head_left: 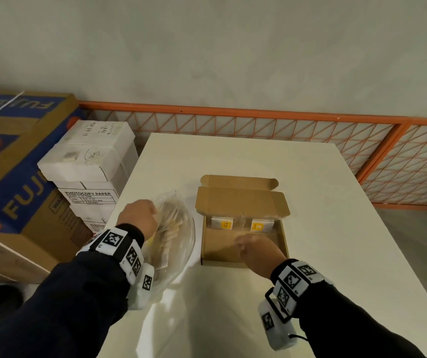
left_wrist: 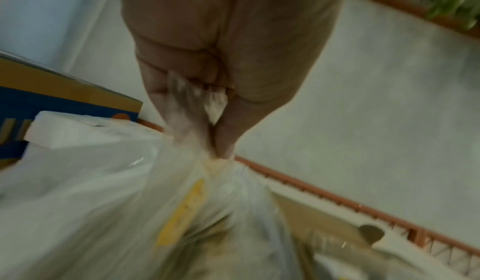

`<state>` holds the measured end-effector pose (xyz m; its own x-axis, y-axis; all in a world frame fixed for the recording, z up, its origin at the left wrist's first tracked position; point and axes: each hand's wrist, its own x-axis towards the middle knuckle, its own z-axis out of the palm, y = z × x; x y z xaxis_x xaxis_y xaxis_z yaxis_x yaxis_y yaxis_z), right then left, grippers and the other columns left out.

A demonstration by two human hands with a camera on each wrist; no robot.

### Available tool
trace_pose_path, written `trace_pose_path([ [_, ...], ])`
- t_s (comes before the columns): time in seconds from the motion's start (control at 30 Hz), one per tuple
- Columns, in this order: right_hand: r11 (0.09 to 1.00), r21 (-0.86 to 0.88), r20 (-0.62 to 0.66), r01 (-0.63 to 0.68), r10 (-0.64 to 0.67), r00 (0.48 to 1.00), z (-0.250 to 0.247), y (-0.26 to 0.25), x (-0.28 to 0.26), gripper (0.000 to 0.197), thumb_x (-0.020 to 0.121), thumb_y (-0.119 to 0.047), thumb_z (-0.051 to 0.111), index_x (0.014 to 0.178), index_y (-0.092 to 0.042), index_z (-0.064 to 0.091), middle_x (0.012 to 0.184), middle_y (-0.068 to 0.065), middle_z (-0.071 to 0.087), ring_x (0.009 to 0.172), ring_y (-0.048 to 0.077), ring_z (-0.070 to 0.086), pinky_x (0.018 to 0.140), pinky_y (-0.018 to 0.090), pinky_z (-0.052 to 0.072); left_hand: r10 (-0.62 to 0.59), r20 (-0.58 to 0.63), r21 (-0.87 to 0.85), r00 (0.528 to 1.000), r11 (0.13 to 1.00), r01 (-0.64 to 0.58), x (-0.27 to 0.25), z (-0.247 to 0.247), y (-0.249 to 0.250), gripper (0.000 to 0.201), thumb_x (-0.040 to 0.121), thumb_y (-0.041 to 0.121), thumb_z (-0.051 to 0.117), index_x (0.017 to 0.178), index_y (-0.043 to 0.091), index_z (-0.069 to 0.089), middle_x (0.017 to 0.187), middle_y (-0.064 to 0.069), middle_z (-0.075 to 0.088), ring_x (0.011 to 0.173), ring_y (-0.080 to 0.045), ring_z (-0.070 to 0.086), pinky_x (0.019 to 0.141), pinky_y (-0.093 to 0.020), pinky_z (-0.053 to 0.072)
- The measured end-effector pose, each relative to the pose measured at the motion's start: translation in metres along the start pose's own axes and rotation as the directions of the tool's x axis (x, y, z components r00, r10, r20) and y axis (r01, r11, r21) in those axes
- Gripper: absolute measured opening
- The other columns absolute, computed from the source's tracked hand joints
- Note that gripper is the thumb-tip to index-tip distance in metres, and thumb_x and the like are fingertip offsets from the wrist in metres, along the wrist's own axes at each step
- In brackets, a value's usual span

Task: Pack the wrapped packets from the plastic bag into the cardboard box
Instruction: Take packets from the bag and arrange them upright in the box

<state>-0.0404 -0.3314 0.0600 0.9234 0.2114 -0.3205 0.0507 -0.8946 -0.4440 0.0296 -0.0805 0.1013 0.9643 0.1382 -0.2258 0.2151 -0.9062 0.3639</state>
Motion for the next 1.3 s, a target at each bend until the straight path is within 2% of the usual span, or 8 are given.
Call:
trace_pose_path([
  [0.23,0.812,0.578,-0.139,0.078,0.003,0.990,-0.031,-0.032,0.001,0.052,0.083,-0.040,0.061,0.131,-0.022,0.049,0.106,-0.003,0.065,0.098,0.014,0.063,0.094,0.036,0.050,0.368,-0.020,-0.565,0.930,0.763,-0.314,-0.032,-0.025,0.065,0.022,0.080,-0.001,0.063,0.090,0.019,0.060,0.070,0.008,0.057,0.066,-0.007,0.053,0.063,-0.016,0.040],
  [0.33,0.602,0.789,-0.177,0.123,0.032,0.984,-0.042,-0.037,-0.007,0.023,0.086,-0.020,0.066,0.106,-0.023,0.056,0.100,-0.007,0.067,0.089,0.005,0.065,0.080,0.022,0.053,0.414,-0.025,-0.742,0.910,0.603,-0.295,-0.044,-0.025,0.091,0.028,0.079,-0.005,0.066,0.081,0.022,0.058,0.066,0.004,0.057,0.062,-0.009,0.052,0.066,-0.022,0.045],
  [0.5,0.486,0.850,-0.303,0.203,0.138,0.943,-0.058,-0.027,-0.019,0.023,0.086,-0.012,0.065,0.108,-0.011,0.058,0.096,0.005,0.070,0.083,0.019,0.068,0.072,0.033,0.057,0.381,0.038,-0.873,0.924,0.462,-0.154,-0.054,-0.019,0.109,0.020,0.083,0.001,0.065,0.087,0.020,0.058,0.075,-0.005,0.059,0.066,-0.016,0.053,0.061,-0.023,0.045],
  [0.63,0.405,0.886,-0.315,0.224,0.172,0.933,-0.068,-0.019,-0.029,0.030,0.090,-0.011,0.058,0.119,-0.012,0.053,0.106,0.013,0.069,0.089,0.027,0.067,0.078,0.045,0.055,0.406,0.118,-0.880,0.906,0.466,-0.094,-0.059,-0.013,0.108,0.015,0.088,-0.002,0.057,0.090,0.012,0.059,0.077,-0.010,0.063,0.059,-0.009,0.058,0.052,-0.015,0.048],
  [0.8,0.509,0.832,-0.393,0.221,0.258,0.883,-0.071,-0.009,-0.033,0.040,0.071,-0.037,0.070,0.106,-0.019,0.060,0.113,0.015,0.064,0.106,0.034,0.061,0.093,0.051,0.050,0.376,0.049,-0.883,0.925,0.449,-0.136,-0.060,-0.017,0.110,0.015,0.088,0.002,0.058,0.079,0.014,0.061,0.063,-0.001,0.059,0.049,-0.004,0.055,0.051,-0.016,0.043],
  [0.93,0.457,0.850,-0.407,0.261,0.257,0.877,-0.077,-0.003,-0.039,0.015,0.086,-0.005,0.061,0.094,-0.018,0.063,0.091,0.008,0.070,0.088,0.028,0.065,0.079,0.039,0.054,0.368,0.024,-0.862,0.930,0.479,-0.167,-0.056,-0.020,0.109,0.016,0.087,0.008,0.060,0.072,0.011,0.063,0.061,-0.002,0.055,0.056,-0.013,0.045,0.057,-0.023,0.039],
  [1.1,0.438,0.852,-0.395,0.285,0.183,0.900,-0.079,-0.009,-0.037,0.020,0.090,-0.004,0.055,0.102,-0.018,0.062,0.101,0.016,0.068,0.093,0.031,0.065,0.083,0.048,0.053,0.374,0.079,-0.881,0.924,0.460,-0.111,-0.055,-0.015,0.112,0.018,0.091,0.011,0.057,0.074,0.016,0.062,0.073,-0.003,0.063,0.064,-0.013,0.058,0.056,-0.020,0.045],
  [1.3,0.431,0.869,-0.322,0.243,0.121,0.939,-0.072,-0.016,-0.033,0.012,0.087,-0.003,0.059,0.089,-0.014,0.064,0.077,0.001,0.071,0.069,0.016,0.067,0.062,0.026,0.055,0.441,0.145,-0.869,0.886,0.485,-0.100,-0.060,-0.014,0.118,0.025,0.096,0.013,0.047,0.072,0.017,0.054,0.057,0.006,0.054,0.045,-0.002,0.054,0.047,-0.015,0.044],
])
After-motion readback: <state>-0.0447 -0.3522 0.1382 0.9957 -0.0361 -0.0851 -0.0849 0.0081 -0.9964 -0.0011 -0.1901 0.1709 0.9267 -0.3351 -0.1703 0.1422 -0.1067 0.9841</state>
